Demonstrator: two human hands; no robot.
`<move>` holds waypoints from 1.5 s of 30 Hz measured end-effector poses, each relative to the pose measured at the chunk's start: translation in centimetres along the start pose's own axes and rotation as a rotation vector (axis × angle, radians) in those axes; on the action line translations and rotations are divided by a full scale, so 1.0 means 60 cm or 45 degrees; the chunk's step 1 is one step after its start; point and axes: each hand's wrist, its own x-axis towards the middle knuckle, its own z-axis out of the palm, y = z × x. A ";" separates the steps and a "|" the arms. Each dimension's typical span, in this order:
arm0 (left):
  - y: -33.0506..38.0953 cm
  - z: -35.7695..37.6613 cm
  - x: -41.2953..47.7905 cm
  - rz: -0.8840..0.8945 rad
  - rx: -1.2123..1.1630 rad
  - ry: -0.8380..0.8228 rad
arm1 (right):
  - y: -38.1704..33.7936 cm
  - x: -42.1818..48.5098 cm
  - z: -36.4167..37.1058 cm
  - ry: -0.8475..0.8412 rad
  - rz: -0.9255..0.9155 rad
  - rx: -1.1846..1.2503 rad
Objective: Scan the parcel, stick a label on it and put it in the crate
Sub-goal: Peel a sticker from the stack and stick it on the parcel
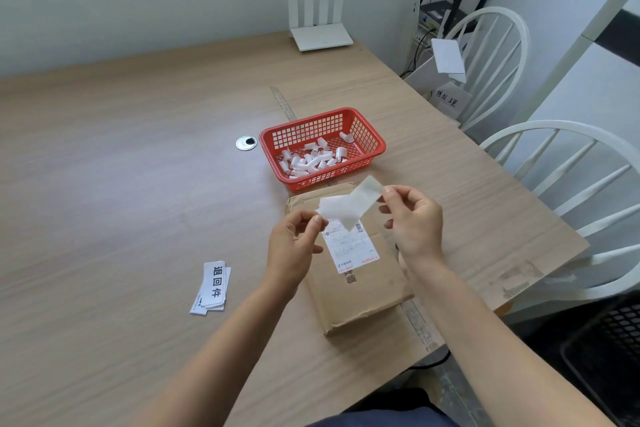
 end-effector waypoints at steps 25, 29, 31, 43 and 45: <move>-0.005 0.073 0.425 -0.093 0.768 -0.215 | 0.057 0.122 -0.021 0.051 0.123 -0.057; -0.032 0.054 0.391 -0.086 0.956 -0.250 | 0.066 0.121 -0.012 0.046 0.104 -0.101; -0.034 0.051 0.357 -0.052 0.897 -0.220 | 0.066 0.122 -0.007 0.056 0.050 -0.145; 0.013 0.082 0.105 -0.528 -0.390 -0.106 | 0.078 0.060 0.030 -0.020 -0.598 -0.499; 0.009 0.078 0.090 -0.573 -0.497 -0.086 | 0.084 0.044 0.031 -0.065 -0.682 -0.527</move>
